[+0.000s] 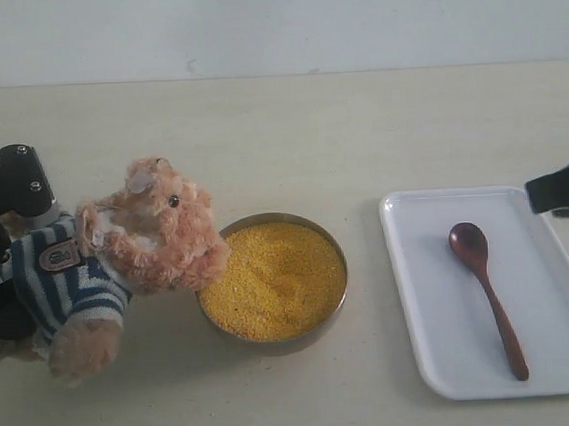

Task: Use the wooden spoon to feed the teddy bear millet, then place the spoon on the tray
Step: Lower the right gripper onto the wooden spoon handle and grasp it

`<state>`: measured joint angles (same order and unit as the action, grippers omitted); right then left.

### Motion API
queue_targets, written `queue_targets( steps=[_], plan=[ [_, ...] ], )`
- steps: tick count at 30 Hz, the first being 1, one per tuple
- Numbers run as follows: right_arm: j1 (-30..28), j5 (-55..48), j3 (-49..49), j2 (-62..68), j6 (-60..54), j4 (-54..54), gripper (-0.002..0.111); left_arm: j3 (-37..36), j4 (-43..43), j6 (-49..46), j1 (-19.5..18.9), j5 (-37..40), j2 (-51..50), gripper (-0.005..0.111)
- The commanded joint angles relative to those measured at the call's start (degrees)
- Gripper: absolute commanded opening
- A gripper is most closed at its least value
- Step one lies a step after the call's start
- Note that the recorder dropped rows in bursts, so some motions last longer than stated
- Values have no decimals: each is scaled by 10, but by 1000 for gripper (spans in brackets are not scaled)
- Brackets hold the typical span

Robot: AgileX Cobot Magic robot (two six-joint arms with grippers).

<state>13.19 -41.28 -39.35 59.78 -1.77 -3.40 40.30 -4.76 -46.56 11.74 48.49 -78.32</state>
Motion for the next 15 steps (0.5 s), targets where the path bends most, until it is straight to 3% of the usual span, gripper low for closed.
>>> queue_targets(
  steps=[1,3,15],
  plan=[
    [2,-20,-13,130,-8,-7,51,0,-10,-1,3,-9,6,4],
    [2,-12,-13,176,-3,-13,60,0,-17,-1,3,-9,6,4],
    [2,49,-13,349,-3,-24,59,0,-19,-1,3,-11,6,4]
  ],
)
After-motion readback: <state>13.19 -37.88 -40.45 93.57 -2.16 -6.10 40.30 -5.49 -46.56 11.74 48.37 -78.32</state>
